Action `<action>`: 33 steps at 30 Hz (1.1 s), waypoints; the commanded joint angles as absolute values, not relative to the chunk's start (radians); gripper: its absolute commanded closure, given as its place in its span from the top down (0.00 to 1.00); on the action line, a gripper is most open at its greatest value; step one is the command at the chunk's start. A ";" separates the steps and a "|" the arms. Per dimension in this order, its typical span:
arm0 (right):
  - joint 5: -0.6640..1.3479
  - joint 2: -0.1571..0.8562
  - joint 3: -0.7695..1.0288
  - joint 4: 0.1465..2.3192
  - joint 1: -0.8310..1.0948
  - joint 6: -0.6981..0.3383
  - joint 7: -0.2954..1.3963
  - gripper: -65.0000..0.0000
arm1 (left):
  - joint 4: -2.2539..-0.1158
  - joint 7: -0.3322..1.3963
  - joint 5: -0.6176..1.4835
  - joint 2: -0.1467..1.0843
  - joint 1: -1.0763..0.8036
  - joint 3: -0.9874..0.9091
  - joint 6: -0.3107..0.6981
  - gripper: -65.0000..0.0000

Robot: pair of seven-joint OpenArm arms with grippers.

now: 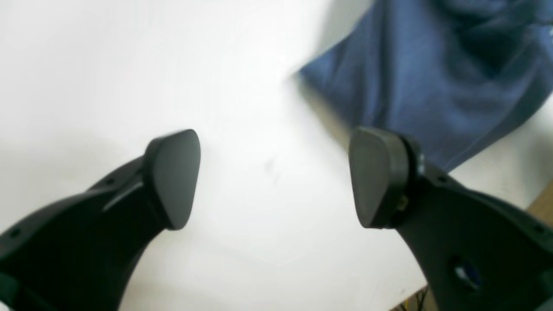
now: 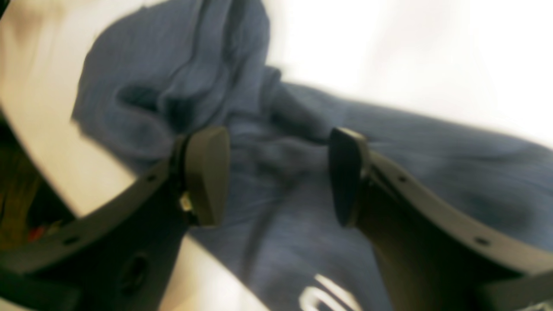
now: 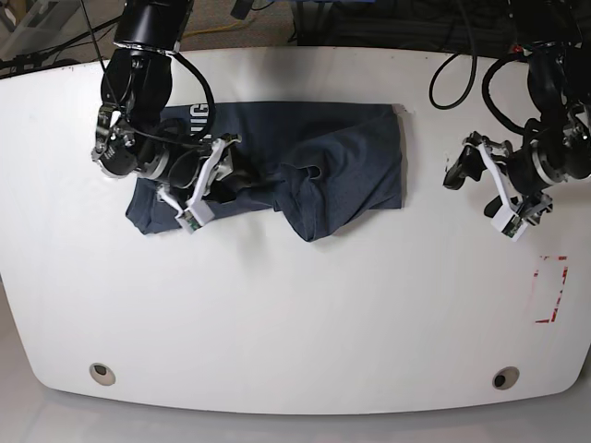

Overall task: Fold the T-shirt properly
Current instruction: 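Release the left gripper and drag the folded bundle with the right gripper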

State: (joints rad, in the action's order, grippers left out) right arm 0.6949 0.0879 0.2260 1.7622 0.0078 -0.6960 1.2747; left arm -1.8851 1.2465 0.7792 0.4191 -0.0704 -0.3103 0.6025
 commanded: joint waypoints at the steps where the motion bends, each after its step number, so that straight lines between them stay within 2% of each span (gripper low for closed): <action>1: 0.733 0.087 0.189 1.765 -0.008 -0.698 1.262 0.55 | -1.900 1.224 0.799 0.444 -0.073 -0.337 0.604 0.78; 2: 0.733 0.084 0.177 1.764 -0.008 -0.698 1.262 0.57 | -1.900 1.224 0.799 0.447 -0.077 -0.343 0.604 0.78; 7: 0.728 0.077 0.108 1.721 -0.015 -0.698 1.257 0.89 | -1.900 1.224 0.799 0.449 -0.101 -0.363 0.604 0.78; 8: 0.725 0.077 0.108 1.710 -0.016 -0.698 1.257 0.90 | -1.900 1.224 0.799 0.449 -0.102 -0.363 0.604 0.78; 14: 0.731 0.073 0.102 1.610 -0.051 -0.698 1.251 0.82 | -1.903 1.224 0.799 0.449 -0.133 -0.384 0.604 0.78; 26: 0.727 0.010 0.027 1.583 -0.059 -0.698 1.241 0.82 | -1.900 1.224 0.797 0.446 -0.142 -0.409 0.604 0.78; 29: 0.727 -0.010 0.030 1.583 -0.058 -0.698 1.218 0.74 | -1.900 1.224 0.797 0.446 -0.140 -0.409 0.604 0.78; 33: 0.725 -0.012 0.030 1.583 -0.058 -0.698 1.175 0.33 | -1.900 1.224 0.797 0.444 -0.140 -0.407 0.604 0.78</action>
